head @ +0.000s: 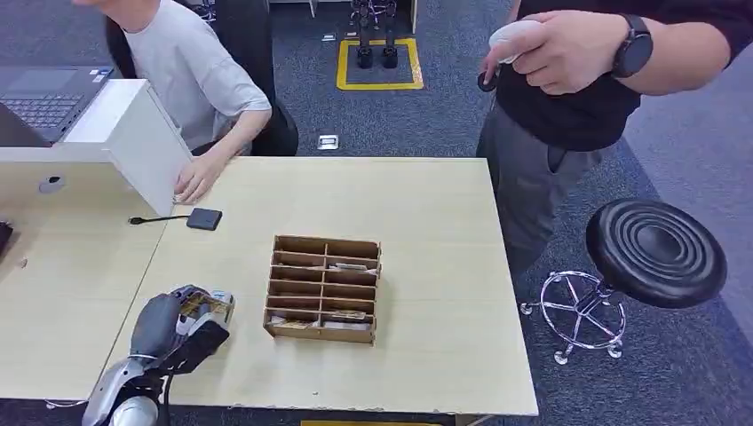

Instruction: Pass the card to the sensor for recognition and then transmit it.

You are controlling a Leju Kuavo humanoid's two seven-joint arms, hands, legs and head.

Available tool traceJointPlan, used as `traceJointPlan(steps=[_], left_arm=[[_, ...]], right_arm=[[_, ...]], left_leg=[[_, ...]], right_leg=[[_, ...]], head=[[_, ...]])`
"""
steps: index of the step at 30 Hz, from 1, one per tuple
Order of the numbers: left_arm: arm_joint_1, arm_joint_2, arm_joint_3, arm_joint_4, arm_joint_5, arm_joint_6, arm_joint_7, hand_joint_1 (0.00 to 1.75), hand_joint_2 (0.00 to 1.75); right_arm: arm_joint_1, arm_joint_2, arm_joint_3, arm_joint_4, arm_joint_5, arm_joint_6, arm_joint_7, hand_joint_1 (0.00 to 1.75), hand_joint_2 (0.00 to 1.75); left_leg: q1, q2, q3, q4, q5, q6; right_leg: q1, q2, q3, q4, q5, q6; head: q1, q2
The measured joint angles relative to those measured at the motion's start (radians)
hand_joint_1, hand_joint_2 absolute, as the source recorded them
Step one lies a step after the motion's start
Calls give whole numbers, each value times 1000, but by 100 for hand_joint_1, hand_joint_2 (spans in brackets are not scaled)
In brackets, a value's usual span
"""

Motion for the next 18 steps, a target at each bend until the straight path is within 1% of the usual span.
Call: traceJointPlan(steps=[4, 11, 18], left_arm=[[1, 0, 13, 0, 1, 2, 9, 175, 175], [1, 4, 28, 5, -52, 0, 47, 175, 175], [-1, 3, 30, 22, -76, 0, 60, 175, 175]], right_arm=[[0, 0, 6, 0, 0, 0, 2, 0, 175], [0, 1, 11, 0, -2, 3, 3, 0, 175], [0, 1, 14, 0, -3, 3, 3, 0, 175]], left_leg=[[0, 0, 0, 0, 0, 0], [0, 0, 0, 0, 0, 0], [0, 0, 0, 0, 0, 0]], right_leg=[[0, 0, 0, 0, 0, 0], [0, 0, 0, 0, 0, 0], [0, 0, 0, 0, 0, 0]], head=[[0, 0], [0, 0], [0, 0]])
